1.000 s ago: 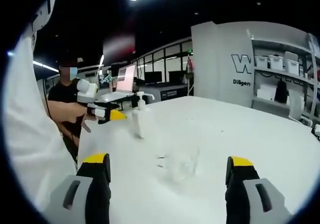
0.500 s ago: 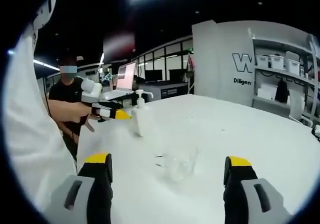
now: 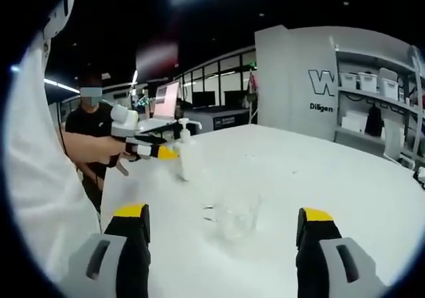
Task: Hold the bottle steady, press the pump all the way down and release, and repeat the specified number of times to dispense into the cup
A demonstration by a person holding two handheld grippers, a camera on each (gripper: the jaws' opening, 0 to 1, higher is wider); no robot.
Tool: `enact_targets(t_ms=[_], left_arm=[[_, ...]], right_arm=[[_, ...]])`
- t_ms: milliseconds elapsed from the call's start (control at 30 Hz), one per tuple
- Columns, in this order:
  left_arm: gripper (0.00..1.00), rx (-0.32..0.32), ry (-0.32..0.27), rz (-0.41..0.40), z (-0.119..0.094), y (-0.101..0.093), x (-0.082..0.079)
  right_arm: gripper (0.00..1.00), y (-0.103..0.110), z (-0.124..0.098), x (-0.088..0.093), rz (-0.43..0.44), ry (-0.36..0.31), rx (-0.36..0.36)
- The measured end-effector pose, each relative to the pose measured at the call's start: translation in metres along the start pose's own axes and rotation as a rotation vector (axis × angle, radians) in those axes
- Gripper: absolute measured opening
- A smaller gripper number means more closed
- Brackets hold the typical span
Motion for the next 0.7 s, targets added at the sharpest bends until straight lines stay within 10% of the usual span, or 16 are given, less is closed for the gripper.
enact_targets(t_ms=[700], left_arm=[[0.94, -0.019, -0.001, 0.001, 0.015, -0.004, 0.002]], right_arm=[[0.85, -0.009, -0.001, -0.003, -0.007, 0.008, -0.007]])
Point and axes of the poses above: the point that each gripper's makers call its tool centre point, and the gripper's own axes: z roughly forward along the fingers, y roughly to its left, x roughly out of its underside, the point moved 8 cm from there along -z, roughly backward along the fingers, and after that the axes turned 5 degrees about -y, right-handed, at the moved point
